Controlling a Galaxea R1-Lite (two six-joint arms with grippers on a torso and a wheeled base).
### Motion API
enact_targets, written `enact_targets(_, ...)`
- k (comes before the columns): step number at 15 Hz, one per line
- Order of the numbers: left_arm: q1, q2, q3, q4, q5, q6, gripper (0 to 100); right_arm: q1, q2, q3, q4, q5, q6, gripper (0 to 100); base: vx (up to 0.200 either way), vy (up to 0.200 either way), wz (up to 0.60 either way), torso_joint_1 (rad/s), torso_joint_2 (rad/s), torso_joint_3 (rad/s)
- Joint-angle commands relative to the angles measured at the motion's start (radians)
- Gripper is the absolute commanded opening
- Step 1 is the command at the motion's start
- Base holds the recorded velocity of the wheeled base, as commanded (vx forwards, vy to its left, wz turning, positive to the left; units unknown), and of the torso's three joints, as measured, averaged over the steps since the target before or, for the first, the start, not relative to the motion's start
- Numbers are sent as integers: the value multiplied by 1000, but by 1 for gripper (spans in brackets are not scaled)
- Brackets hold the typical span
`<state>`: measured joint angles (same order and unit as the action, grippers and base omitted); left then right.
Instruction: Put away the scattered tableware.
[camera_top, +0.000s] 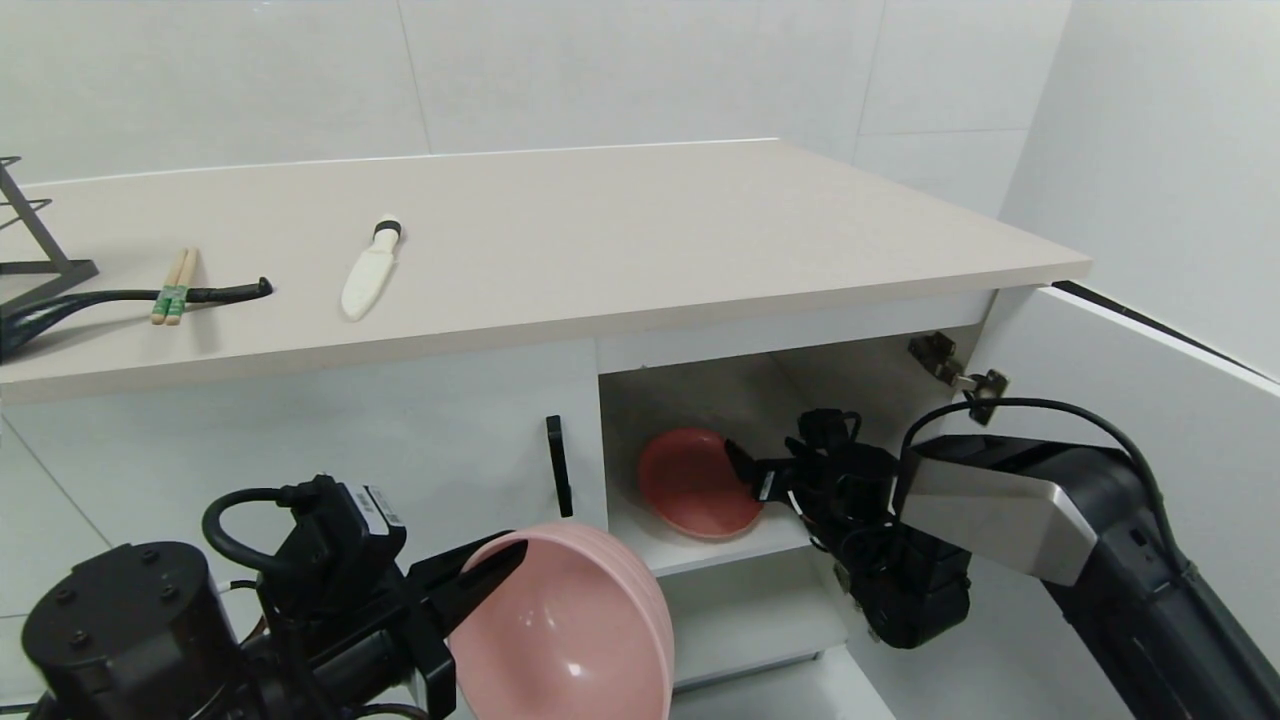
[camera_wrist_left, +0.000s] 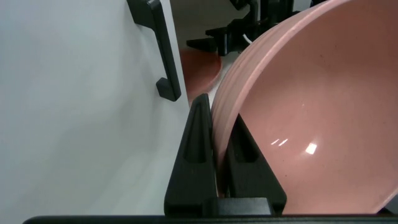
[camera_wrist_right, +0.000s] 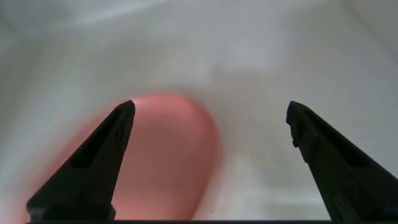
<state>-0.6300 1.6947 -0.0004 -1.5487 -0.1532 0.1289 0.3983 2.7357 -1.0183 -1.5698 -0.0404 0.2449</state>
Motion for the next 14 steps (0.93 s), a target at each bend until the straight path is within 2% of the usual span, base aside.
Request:
enact_targets(1, 0, -9, 0, -2, 0, 0, 0, 31, -143, 196, -1, -7, -42, 100, 0, 0, 0, 0, 0, 0)
enact_targets(2, 0, -15, 0, -2, 1, 0, 0, 54, -199, 270, -1, -7, -44, 100, 0, 0, 0, 0, 0, 0)
enact_targets(3, -2, -40, 0, -1, 1, 0, 0, 94, -341, 414, -1, -9, -45, 100, 0, 0, 0, 0, 0, 0)
enact_targets(6, -2, -61, 0, 4, 0, 0, 0, 205, -585, 661, -1, -15, -49, 100, 0, 0, 0, 0, 0, 0)
enact_targets(10, -4, -90, 0, 61, 0, 1, 0, 356, -855, 951, -1, -16, -55, 100, 0, 0, 0, 0, 0, 0)
enact_targets(12, -11, -141, 0, 121, 0, 6, 0, 384, -939, 1018, -1, -44, -85, 100, 0, 0, 0, 0, 0, 0)
enact_targets(14, -13, -184, 0, 219, 0, 83, 0, 378, -1002, 1018, -1, -84, -128, 100, 0, 0, 0, 0, 0, 0)
